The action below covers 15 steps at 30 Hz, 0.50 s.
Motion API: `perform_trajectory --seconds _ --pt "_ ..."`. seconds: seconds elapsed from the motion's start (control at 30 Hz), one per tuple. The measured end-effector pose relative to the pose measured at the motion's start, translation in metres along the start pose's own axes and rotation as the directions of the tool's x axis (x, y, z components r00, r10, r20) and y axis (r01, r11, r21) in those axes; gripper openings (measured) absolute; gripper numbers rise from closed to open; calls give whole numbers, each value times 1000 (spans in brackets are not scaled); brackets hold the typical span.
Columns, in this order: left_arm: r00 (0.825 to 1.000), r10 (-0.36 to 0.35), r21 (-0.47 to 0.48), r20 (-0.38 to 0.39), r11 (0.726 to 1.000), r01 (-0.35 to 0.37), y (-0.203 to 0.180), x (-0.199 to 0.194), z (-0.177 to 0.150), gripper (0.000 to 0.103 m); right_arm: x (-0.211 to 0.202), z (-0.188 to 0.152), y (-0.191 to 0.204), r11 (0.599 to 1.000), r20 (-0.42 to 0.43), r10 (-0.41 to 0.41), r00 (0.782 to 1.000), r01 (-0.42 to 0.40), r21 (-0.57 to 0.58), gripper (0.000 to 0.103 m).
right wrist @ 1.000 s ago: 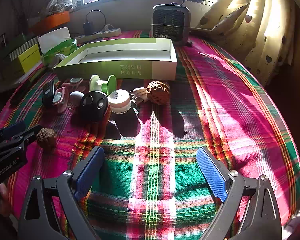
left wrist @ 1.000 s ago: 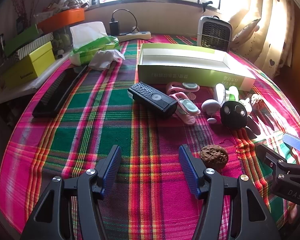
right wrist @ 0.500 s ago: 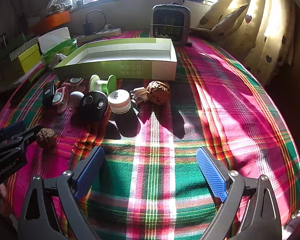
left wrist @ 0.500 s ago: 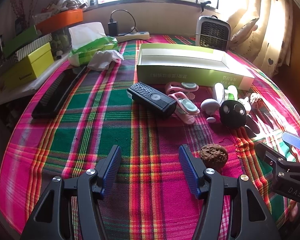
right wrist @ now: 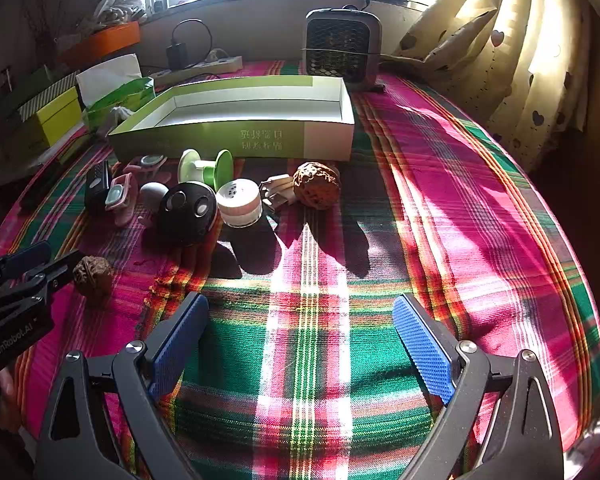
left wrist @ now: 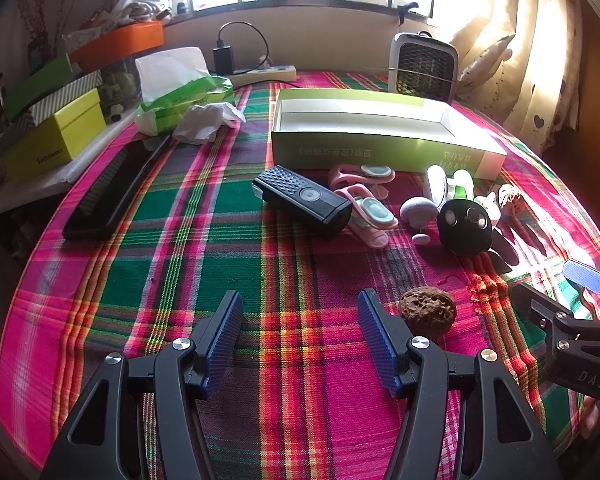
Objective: Organize objects
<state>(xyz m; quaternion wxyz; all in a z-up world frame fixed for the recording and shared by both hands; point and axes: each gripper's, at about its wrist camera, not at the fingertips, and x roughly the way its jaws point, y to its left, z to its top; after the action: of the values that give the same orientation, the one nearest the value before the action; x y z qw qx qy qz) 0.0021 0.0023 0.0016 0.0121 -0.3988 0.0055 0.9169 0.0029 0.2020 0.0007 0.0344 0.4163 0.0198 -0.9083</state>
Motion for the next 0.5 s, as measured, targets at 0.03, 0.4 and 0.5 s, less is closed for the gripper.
perform_trajectory --seconds 0.03,0.4,0.5 --pt "1000 -3 1 1 1000 3 0 0 0 59 -1 0 -1 1000 0 1 1000 -1 -1 94" --pt "1000 -6 11 5 1000 6 0 0 -1 59 1 2 -1 1000 -2 8 1000 -8 -9 94" --pt "1000 -8 11 5 1000 8 0 0 -1 59 1 2 0 1000 -2 9 1000 -9 -10 94"
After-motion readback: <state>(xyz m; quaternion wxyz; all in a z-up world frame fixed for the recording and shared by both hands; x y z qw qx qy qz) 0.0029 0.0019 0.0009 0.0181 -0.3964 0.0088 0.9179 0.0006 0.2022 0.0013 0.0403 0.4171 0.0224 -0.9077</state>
